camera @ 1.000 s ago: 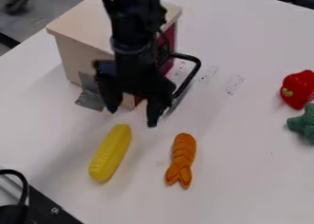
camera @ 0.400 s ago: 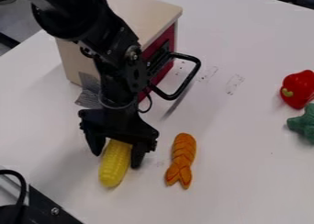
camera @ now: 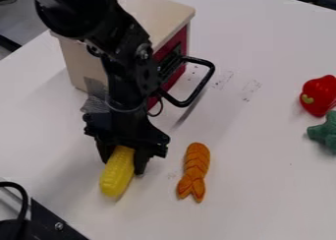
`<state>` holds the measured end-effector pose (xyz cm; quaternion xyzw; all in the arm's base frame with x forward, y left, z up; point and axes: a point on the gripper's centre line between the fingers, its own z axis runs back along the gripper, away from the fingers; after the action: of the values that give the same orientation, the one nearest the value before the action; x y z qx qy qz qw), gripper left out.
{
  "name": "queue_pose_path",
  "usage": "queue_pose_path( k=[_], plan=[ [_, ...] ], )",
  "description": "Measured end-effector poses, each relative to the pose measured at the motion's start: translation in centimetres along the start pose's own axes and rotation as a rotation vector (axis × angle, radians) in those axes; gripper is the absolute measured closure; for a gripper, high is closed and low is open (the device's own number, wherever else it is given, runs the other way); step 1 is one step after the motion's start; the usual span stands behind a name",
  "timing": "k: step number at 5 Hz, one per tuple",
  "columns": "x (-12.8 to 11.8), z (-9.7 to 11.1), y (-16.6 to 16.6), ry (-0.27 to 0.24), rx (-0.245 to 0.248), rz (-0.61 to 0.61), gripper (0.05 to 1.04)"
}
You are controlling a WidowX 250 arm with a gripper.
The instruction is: Move the yellow corn to the top of the drawer
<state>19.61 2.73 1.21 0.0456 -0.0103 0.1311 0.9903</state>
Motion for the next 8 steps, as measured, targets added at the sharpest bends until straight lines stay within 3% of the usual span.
queue_pose_path(
  k=[1, 3, 4, 5, 7, 8],
  plan=[
    [1.2, 2.9, -0.4, -0.04, -0.034, -0.004, 0.46],
    [7.2, 10.4, -0.9, -0.091, -0.156, -0.034, 0.46],
    [10.2, 12.2, -0.2, -0.116, -0.182, -0.038, 0.46],
    [13.4, 12.0, 1.1, -0.159, -0.174, -0.068, 0.46],
    [16.1, 8.9, 3.3, -0.136, -0.121, -0.115, 0.46],
    [16.7, 8.7, 3.5, -0.136, -0.118, -0.14, 0.386]
  ],
)
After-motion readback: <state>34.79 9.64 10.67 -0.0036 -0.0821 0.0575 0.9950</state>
